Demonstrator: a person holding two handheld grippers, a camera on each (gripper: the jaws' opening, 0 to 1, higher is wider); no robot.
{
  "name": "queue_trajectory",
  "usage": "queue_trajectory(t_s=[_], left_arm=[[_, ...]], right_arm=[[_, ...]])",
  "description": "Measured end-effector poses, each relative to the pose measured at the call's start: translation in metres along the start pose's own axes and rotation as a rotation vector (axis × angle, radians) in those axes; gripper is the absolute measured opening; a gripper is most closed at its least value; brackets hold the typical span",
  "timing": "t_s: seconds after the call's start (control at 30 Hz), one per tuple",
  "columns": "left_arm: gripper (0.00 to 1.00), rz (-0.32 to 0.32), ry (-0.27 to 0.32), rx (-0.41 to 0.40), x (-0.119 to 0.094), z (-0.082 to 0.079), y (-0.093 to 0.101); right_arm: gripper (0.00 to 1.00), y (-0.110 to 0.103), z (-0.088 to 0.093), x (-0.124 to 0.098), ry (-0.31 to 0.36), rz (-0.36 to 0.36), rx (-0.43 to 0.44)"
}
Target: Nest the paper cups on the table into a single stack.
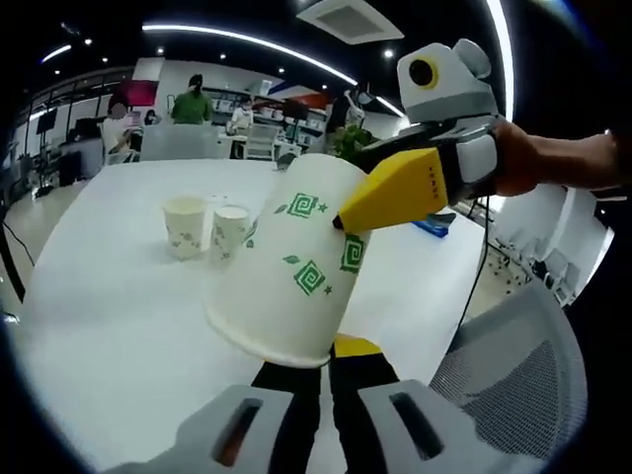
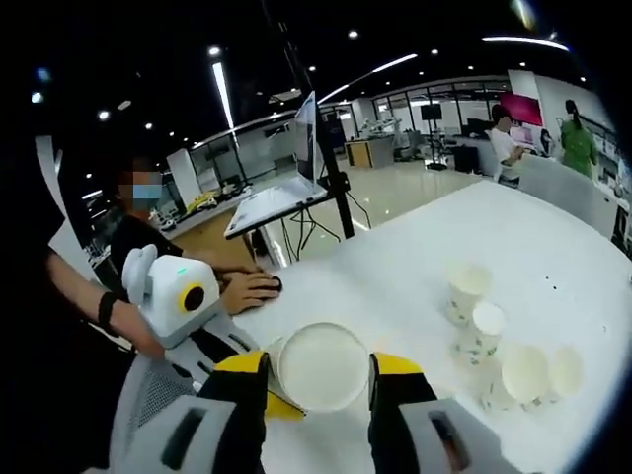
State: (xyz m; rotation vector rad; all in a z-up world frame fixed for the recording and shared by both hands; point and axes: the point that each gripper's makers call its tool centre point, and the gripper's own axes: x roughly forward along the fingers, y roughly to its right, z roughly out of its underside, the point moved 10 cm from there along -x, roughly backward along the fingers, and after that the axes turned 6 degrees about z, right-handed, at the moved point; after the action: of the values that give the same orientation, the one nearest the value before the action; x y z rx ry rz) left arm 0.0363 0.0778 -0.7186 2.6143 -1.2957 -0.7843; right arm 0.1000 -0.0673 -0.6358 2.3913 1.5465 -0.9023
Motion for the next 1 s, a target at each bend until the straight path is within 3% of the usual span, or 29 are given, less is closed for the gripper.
queue_trajectory(t_s=[0.23, 0.63, 0.83, 1.0], left_arm=[[0.00, -0.014, -0.037, 0.009, 0.001, 0.003, 0.000], [0.00, -0.026, -0.060, 0.023, -0.001, 0.005, 0.002], [0.01, -0.011, -0.078, 0.096, 0.000, 0.004, 0.013], [0.03, -0.022, -0.037, 0.078, -0.006, -0.002, 0.012]], right_arm=[[0.41, 0.000, 0.004, -0.001, -0.007, 0.044, -0.059], [0.41, -0.006, 0.009, -0.001, -0.001, 0.057, -0.057], [0.40, 0.004, 0.015, 0.004, 0.002, 0.042, 0.026], [0.41, 0.007, 0.018, 0.003, 0.022, 0.032, 0.127]])
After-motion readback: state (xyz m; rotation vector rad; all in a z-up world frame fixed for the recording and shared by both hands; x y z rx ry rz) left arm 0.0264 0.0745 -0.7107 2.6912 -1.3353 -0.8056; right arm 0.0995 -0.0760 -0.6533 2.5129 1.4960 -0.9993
